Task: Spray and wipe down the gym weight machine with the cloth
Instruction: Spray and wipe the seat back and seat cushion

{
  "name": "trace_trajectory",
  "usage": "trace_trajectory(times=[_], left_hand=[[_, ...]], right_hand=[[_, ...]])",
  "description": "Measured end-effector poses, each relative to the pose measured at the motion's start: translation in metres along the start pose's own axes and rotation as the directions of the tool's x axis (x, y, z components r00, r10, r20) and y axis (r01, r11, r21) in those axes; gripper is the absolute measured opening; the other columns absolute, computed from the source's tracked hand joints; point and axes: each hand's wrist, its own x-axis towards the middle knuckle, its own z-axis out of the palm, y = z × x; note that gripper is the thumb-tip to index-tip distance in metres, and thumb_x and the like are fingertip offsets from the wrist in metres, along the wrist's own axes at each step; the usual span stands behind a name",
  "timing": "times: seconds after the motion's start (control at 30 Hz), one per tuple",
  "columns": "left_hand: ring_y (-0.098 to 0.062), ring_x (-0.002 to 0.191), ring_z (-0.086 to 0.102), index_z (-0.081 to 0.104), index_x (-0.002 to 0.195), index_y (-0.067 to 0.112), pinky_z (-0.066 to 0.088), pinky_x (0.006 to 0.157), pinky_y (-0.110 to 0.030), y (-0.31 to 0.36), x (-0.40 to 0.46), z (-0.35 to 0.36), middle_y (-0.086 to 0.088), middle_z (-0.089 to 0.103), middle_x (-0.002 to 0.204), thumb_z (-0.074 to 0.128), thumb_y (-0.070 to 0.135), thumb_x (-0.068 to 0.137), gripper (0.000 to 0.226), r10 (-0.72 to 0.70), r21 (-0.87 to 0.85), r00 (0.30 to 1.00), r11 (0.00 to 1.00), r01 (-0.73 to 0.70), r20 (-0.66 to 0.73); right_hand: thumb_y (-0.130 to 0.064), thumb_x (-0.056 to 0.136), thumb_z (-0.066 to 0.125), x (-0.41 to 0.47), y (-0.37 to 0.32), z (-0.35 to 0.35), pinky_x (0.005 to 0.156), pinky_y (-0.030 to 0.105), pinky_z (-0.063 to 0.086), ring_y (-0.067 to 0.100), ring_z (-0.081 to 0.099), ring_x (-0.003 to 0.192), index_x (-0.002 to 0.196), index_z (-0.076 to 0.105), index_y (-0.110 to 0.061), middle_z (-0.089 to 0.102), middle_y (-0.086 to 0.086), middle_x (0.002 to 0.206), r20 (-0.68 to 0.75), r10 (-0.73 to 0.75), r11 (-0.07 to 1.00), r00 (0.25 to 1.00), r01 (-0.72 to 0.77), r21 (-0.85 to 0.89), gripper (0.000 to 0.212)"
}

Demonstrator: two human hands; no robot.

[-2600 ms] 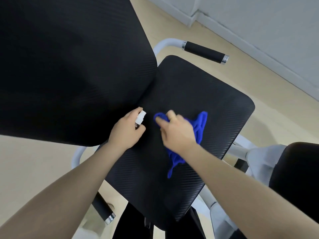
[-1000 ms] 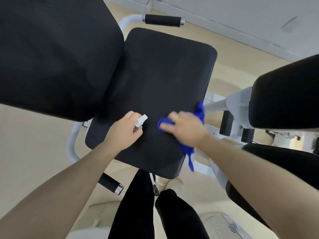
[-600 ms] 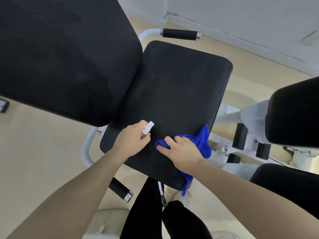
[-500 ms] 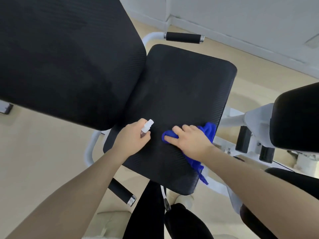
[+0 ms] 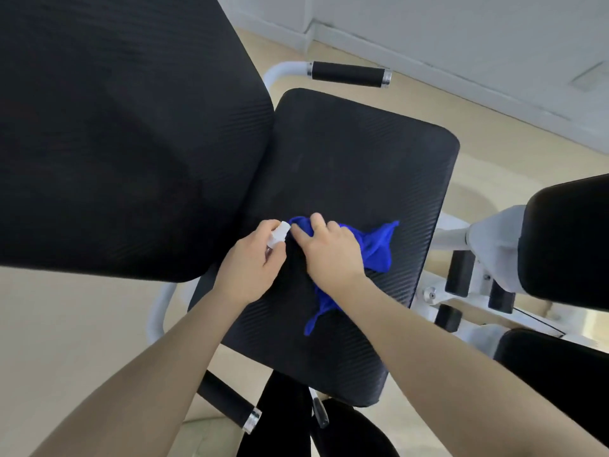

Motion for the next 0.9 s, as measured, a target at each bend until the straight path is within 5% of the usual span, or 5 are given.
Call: trace_trajectory(times=[0.1,0.33,0.63,0.73,0.9], left_hand=[[-0.012,0.054,0.046,0.043,0.124,0.015,0.036,0.051,-0.032,-0.001,0.01,-0.005,0.01,0.046,0.061,0.042,0.015,0.094,0.03,-0.018,-0.034,0.999,0.999,0.017,-0.049],[-0.024,0.051,0.048,0.037,0.107,0.02,0.042,0.051,-0.043,-0.017,0.02,-0.006,-0.001,0.049,0.058,0.046,0.013,0.091,0.019,-0.064,-0.121,0.983,0.992,0.044,-0.171],[-0.026,0.066,0.06,0.034,0.12,0.017,0.05,0.06,-0.05,-0.013,0.021,-0.02,-0.004,0.06,0.082,0.042,0.022,0.089,0.032,-0.044,-0.22,0.974,0.976,-0.006,-0.223],[-0.01,0.06,0.051,0.033,0.139,0.025,0.046,0.061,-0.035,-0.005,0.022,-0.025,-0.008,0.058,0.093,0.042,0.02,0.095,0.046,0.023,-0.152,0.975,0.987,-0.058,-0.222],[-0.016,0.072,0.056,0.033,0.141,0.038,0.051,0.071,-0.038,0.011,0.021,-0.028,0.002,0.051,0.102,0.032,0.018,0.098,0.047,-0.024,-0.142,0.992,0.99,0.006,-0.126]], right_hand=[[-0.021,0.069,0.061,0.026,0.037,-0.013,0.048,0.028,0.038,0.025,0.054,0.055,0.105,0.067,-0.03,0.06,0.007,0.086,-0.035,-0.095,0.993,0.995,0.093,-0.072,0.038],[-0.006,0.089,0.043,0.121,0.062,-0.026,0.067,0.038,0.033,0.034,0.052,0.092,0.129,0.043,-0.015,0.04,0.017,0.127,-0.009,0.37,0.928,0.929,-0.37,0.039,0.041],[-0.015,0.086,0.054,0.099,-0.025,-0.017,0.064,0.034,0.03,0.03,0.055,0.085,0.116,0.059,-0.024,0.05,0.012,0.113,0.096,-0.065,0.986,0.993,0.049,0.161,0.032],[-0.012,0.053,0.08,0.059,-0.017,-0.017,0.049,0.026,0.027,0.024,0.051,0.049,0.079,0.072,-0.027,0.056,0.009,0.074,0.077,-0.327,0.931,0.942,0.306,0.2,0.031],[-0.019,0.058,0.079,-0.016,0.046,-0.016,0.045,0.025,0.043,0.02,0.053,0.049,0.09,0.071,-0.033,0.058,0.003,0.079,0.223,-0.5,0.864,0.837,0.461,0.206,0.036]])
